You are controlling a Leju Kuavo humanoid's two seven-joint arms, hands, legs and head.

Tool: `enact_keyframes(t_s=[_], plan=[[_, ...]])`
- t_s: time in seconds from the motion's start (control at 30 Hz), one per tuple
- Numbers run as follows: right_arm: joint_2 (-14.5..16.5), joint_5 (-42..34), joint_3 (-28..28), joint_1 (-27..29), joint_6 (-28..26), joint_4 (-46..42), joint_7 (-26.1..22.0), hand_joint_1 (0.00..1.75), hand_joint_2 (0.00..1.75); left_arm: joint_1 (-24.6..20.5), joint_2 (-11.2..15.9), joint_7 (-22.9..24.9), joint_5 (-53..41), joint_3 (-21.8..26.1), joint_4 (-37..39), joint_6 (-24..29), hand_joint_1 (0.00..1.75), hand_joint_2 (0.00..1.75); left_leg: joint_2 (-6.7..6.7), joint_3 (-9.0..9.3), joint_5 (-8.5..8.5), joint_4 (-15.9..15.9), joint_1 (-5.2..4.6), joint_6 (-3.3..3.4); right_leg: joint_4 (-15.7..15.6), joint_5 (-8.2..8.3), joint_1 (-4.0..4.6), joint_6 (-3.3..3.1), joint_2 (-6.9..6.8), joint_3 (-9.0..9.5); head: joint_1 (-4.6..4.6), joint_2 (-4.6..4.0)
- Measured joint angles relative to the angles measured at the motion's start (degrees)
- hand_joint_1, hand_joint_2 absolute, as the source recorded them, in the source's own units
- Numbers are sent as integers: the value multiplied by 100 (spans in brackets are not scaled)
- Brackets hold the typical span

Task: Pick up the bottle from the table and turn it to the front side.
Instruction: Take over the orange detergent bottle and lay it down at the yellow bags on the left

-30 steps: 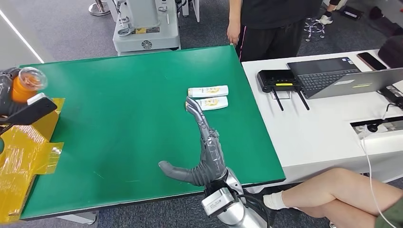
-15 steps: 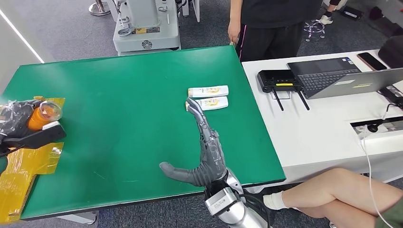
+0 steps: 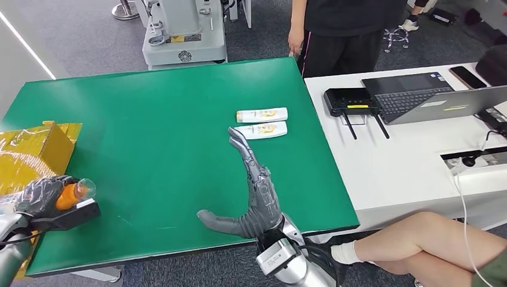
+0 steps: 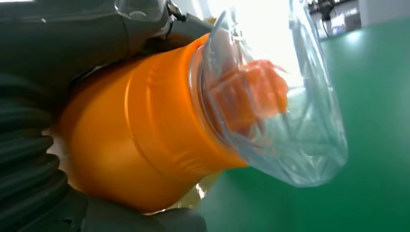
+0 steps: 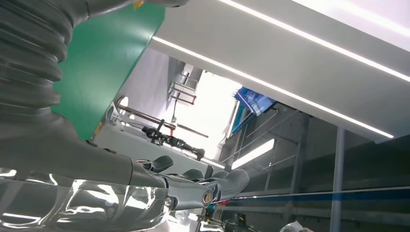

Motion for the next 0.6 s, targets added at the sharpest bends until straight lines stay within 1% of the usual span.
enact_keyframes(t_s=[0.2, 0.37, 0.4, 0.5, 0.53, 0.6], plan=[[0, 39, 15, -9, 77, 0, 9, 0, 175, 57, -80, 192, -234, -78, 245, 130, 175, 175, -3, 6, 0, 0, 0, 0, 1, 0, 0, -1, -2, 5, 1, 0], [0, 81, 15, -48, 132, 2, 64, 0, 175, 63, -170, 505, -688, -216, 399, 521, 175, 175, -24, 26, 0, -4, -1, -1, 1, -9, 0, -4, -29, 29, 1, 0], [0, 93, 16, -59, 154, 4, 74, 0, 175, 63, -189, 572, -787, -252, 423, 615, 169, 175, -28, 30, -1, -5, 0, -3, 1, -11, 0, -6, -34, 35, 1, 0], [0, 158, 20, -78, 200, 10, 98, 0, 175, 73, -241, 692, -941, -298, 480, 823, 38, 175, -34, 44, -3, -8, 0, -8, 2, -13, 1, -8, -41, 50, 1, 0], [0, 171, 21, -82, 209, 13, 101, 0, 175, 83, -256, 715, -959, -302, 494, 868, 0, 175, -35, 49, -3, -8, 0, -8, 2, -13, 1, -8, -42, 56, 1, 0], [0, 175, 23, -97, 238, 29, 102, 0, 175, 103, -286, 742, -961, -306, 514, 917, 0, 175, -38, 59, -2, -9, 0, -9, 3, -13, 1, -8, -44, 65, 1, 0]])
